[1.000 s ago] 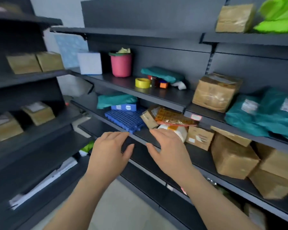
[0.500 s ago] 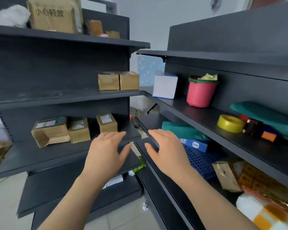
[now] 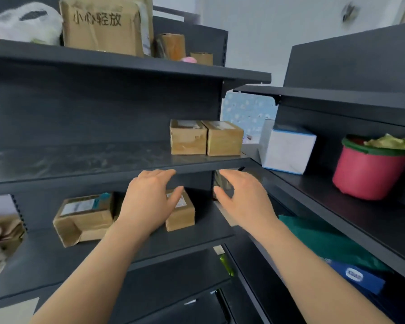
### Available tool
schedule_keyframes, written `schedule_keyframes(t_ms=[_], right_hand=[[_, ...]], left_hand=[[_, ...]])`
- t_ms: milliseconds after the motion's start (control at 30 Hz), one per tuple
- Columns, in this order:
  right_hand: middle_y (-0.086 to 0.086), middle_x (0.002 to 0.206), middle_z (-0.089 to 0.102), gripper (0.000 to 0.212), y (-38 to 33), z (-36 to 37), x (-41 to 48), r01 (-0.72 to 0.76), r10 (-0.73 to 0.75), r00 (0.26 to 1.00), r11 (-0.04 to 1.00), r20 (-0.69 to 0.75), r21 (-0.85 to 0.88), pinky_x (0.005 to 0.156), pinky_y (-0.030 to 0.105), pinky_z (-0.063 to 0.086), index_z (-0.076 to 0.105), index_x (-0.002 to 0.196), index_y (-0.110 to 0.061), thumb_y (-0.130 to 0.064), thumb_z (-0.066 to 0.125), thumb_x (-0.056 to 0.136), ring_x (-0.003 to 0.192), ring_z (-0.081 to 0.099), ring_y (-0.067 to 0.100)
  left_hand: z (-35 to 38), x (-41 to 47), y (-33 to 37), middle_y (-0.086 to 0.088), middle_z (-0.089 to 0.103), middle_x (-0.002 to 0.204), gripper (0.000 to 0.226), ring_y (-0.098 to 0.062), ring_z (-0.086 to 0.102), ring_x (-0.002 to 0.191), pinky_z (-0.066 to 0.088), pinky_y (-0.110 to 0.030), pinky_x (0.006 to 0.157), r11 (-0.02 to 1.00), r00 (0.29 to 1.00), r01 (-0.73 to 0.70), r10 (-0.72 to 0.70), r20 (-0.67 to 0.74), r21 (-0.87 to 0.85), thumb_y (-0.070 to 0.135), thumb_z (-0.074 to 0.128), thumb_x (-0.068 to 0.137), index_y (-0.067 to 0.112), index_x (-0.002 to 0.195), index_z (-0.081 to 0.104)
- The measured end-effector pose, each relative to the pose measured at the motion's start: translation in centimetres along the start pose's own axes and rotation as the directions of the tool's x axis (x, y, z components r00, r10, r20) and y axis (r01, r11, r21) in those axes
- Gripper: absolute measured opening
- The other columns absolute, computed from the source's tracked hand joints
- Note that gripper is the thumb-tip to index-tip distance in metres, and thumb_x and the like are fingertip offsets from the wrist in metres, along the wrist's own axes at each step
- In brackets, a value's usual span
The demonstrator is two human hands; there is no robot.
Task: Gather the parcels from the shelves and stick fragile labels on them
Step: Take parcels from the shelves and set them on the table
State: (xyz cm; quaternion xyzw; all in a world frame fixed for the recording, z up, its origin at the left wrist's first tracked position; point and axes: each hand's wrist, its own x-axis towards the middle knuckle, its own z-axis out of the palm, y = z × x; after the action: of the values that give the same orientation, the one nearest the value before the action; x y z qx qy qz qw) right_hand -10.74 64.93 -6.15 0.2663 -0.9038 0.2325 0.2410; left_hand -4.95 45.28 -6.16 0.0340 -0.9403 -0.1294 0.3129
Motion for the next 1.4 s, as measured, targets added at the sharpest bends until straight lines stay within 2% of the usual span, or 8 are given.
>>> schedule_keyframes(t_ms=[233, 500, 667, 767, 900, 1100, 1267, 1400], right_hand=[[0.003, 0.134, 0.056, 0.048, 1.0, 3.7, 11.6, -0.083, 0.083, 0.996, 0.996, -0.018, -0.039, 0.102, 0.033, 0.038, 0.049, 0.136, -0.015, -0.036, 0.055, 0.093, 0.121, 0.051, 0.021], [0.007, 0.126, 0.060, 0.044, 4.3, 7.3, 21.6, -0.084, 0.093, 0.994, 0.982, 0.050, -0.167, 0.092, 0.038, 0.047, 0.053, 0.131, -0.015, -0.035, 0.055, 0.092, 0.115, 0.053, 0.026], [0.006, 0.138, 0.052, 0.053, 6.0, 9.6, 26.3, -0.033, 0.064, 0.989, 0.975, 0.135, -0.221, 0.105, 0.038, 0.040, 0.043, 0.141, -0.019, -0.040, 0.053, 0.093, 0.129, 0.044, 0.025], [0.008, 0.132, 0.056, 0.050, 6.9, 10.5, 28.4, -0.012, 0.068, 0.977, 0.963, 0.201, -0.268, 0.103, 0.039, 0.041, 0.046, 0.139, -0.019, -0.039, 0.053, 0.093, 0.125, 0.047, 0.027], [0.003, 0.114, 0.065, 0.043, 6.9, 11.2, 29.6, -0.006, 0.043, 0.983, 0.979, 0.179, -0.202, 0.096, 0.036, 0.044, 0.054, 0.131, -0.019, -0.036, 0.056, 0.092, 0.113, 0.054, 0.023], [-0.003, 0.120, 0.057, 0.043, 5.9, 12.3, 30.1, 0.006, 0.000, 0.986, 0.999, 0.166, -0.036, 0.090, 0.032, 0.049, 0.060, 0.125, -0.021, -0.036, 0.067, 0.085, 0.106, 0.056, 0.016], [0.000, 0.128, 0.056, 0.052, 4.8, 13.0, 30.2, -0.040, 0.036, 0.968, 0.999, 0.249, 0.010, 0.086, 0.027, 0.045, 0.049, 0.135, -0.020, -0.034, 0.065, 0.087, 0.110, 0.055, 0.018], [0.001, 0.127, 0.057, 0.056, 3.8, 13.4, 29.2, -0.101, 0.085, 0.974, 0.993, 0.211, 0.068, 0.089, 0.028, 0.045, 0.048, 0.136, -0.017, -0.034, 0.066, 0.086, 0.111, 0.055, 0.019]], left_hand=[[3.0, 11.4, -5.6, -0.004, 0.059, 0.125, 0.049, -0.027, 0.050, 0.116, 0.044, -0.039, 0.094, 0.999, 0.998, -0.045, 0.046, 0.043, -0.022, 0.039, 0.054, 0.090, 0.017, 0.135, 0.048], [7.8, 20.6, -8.7, -0.011, 0.052, 0.128, 0.056, -0.028, 0.051, 0.115, 0.045, -0.037, 0.089, 0.994, 0.991, 0.023, -0.009, 0.132, -0.107, 0.039, 0.059, 0.088, 0.018, 0.137, 0.043], [11.1, 24.9, -9.6, -0.009, 0.044, 0.140, 0.072, -0.026, 0.042, 0.128, 0.039, -0.034, 0.099, 0.982, 0.977, 0.088, -0.053, 0.207, -0.166, 0.043, 0.059, 0.088, 0.018, 0.147, 0.027], [12.8, 27.0, -10.0, -0.010, 0.047, 0.138, 0.073, -0.025, 0.048, 0.121, 0.042, -0.032, 0.096, 0.976, 0.969, 0.100, -0.052, 0.241, -0.193, 0.044, 0.059, 0.087, 0.022, 0.148, 0.025], [14.0, 28.1, -10.8, -0.006, 0.052, 0.131, 0.071, -0.020, 0.055, 0.105, 0.045, -0.025, 0.083, 0.965, 0.971, 0.128, -0.076, 0.227, -0.227, 0.043, 0.061, 0.086, 0.026, 0.146, 0.027], [13.5, 27.1, -13.3, 0.000, 0.057, 0.124, 0.066, -0.013, 0.055, 0.099, 0.043, -0.021, 0.078, 0.944, 0.983, 0.159, -0.125, 0.131, -0.289, 0.042, 0.066, 0.083, 0.025, 0.140, 0.039], [13.3, 26.8, -14.3, 0.000, 0.056, 0.122, 0.068, -0.011, 0.053, 0.098, 0.041, -0.019, 0.075, 0.933, 0.984, 0.158, -0.120, 0.133, -0.324, 0.043, 0.070, 0.078, 0.031, 0.138, 0.040], [12.9, 26.4, -14.3, 0.003, 0.058, 0.124, 0.069, -0.010, 0.055, 0.092, 0.046, -0.018, 0.072, 0.930, 0.986, 0.127, -0.082, 0.142, -0.344, 0.035, 0.073, 0.079, 0.032, 0.140, 0.040]])
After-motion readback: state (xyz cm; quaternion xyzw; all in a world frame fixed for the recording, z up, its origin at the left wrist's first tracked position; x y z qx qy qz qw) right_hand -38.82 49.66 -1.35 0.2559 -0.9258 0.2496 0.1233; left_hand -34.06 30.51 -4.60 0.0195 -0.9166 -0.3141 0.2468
